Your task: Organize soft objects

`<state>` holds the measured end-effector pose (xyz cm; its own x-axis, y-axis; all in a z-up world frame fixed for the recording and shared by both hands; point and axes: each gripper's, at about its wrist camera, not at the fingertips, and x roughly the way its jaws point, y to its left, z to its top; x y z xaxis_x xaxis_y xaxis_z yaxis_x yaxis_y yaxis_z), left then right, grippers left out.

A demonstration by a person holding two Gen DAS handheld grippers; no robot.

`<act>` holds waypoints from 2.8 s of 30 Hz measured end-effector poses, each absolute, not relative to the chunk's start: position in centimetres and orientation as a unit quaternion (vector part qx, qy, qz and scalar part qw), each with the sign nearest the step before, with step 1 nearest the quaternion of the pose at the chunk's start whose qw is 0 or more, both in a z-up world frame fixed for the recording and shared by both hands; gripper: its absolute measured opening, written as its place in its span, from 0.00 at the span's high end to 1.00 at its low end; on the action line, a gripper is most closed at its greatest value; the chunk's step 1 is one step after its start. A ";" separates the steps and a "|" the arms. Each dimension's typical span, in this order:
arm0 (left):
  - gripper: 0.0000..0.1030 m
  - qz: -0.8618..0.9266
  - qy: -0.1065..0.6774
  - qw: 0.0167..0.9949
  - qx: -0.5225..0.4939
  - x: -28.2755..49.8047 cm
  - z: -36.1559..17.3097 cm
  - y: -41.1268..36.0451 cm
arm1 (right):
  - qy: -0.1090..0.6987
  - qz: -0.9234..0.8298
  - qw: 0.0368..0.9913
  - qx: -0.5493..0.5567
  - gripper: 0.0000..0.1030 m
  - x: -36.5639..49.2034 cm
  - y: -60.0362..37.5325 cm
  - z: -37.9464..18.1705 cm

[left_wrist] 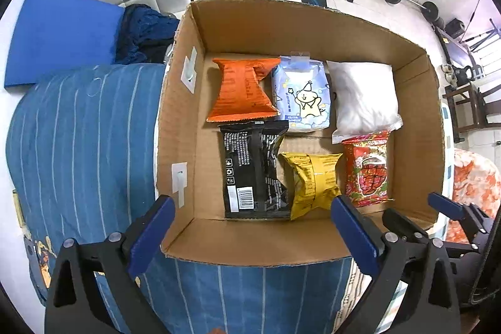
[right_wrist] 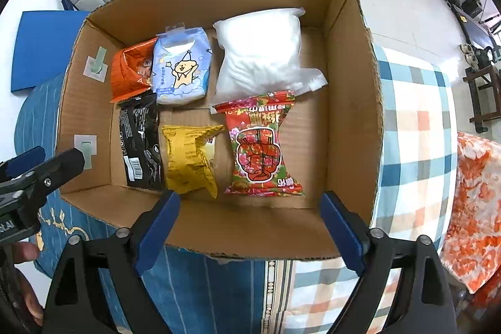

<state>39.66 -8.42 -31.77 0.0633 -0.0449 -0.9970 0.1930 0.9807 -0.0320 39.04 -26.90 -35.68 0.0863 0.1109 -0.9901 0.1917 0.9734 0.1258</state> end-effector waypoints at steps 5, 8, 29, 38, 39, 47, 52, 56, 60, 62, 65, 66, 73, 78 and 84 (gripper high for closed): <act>0.01 -0.079 0.673 0.733 0.060 38.7 -31.5 -8.8 | 0.668 -0.040 0.735 0.110 0.09 38.3 -27.2 -35.3; 0.01 -0.081 0.666 0.739 0.062 38.2 -30.8 -8.8 | 0.661 -0.044 0.741 0.111 0.09 37.7 -27.4 -34.5; 0.01 -0.081 0.544 0.833 0.062 25.9 -12.2 -7.0 | 0.567 -0.026 0.815 0.117 0.09 23.8 -26.7 -17.5; 0.01 -0.083 0.510 0.854 0.054 20.7 -5.8 -5.7 | 0.520 -0.021 0.846 0.120 0.09 17.0 -25.9 -9.6; 0.01 -0.083 0.508 0.855 0.055 20.3 -5.4 -5.6 | 0.516 -0.021 0.848 0.121 0.09 16.6 -25.8 -9.0; 0.01 -0.083 0.491 0.866 0.048 17.2 -2.8 -5.1 | 0.494 -0.016 0.864 0.096 0.09 13.0 -24.4 -5.0; 0.01 -0.084 0.488 0.868 0.045 16.6 -2.5 -5.0 | 0.490 -0.016 0.866 0.096 0.09 12.1 -24.3 -4.3; 0.01 -0.078 0.482 0.871 0.049 16.1 -2.4 -5.0 | 0.485 -0.027 0.868 0.102 0.09 12.0 -24.6 -3.9; 0.01 -0.074 0.480 0.873 0.048 16.0 -2.4 -5.1 | 0.477 -0.033 0.872 0.102 0.09 12.2 -24.8 -3.4; 0.01 -0.072 0.476 0.875 0.049 15.9 -2.3 -5.1 | 0.471 -0.037 0.875 0.101 0.09 12.1 -24.9 -3.0; 0.01 -0.071 0.472 0.877 0.053 15.8 -2.0 -5.2 | 0.465 -0.040 0.879 0.099 0.09 12.2 -25.0 -2.6; 0.01 -0.070 0.471 0.878 0.053 15.7 -2.0 -5.2 | 0.463 -0.041 0.880 0.099 0.09 12.2 -25.1 -2.4; 0.01 -0.069 0.464 0.882 0.051 15.7 -1.5 -5.1 | 0.451 -0.046 0.886 0.098 0.09 12.2 -25.5 -2.0; 0.01 -0.068 0.459 0.885 0.050 15.5 -1.2 -4.9 | 0.447 -0.046 0.888 0.097 0.09 12.0 -25.4 -1.7; 0.01 -0.068 0.455 0.887 0.050 15.4 -1.3 -5.0 | 0.447 -0.046 0.888 0.098 0.09 12.1 -25.4 -1.6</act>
<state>15.44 -4.98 -1.27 0.5774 -0.0754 -0.8130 0.1656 0.9859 0.0261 12.10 -25.36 -1.63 0.5968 0.0056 -0.8024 0.1690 0.9767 0.1326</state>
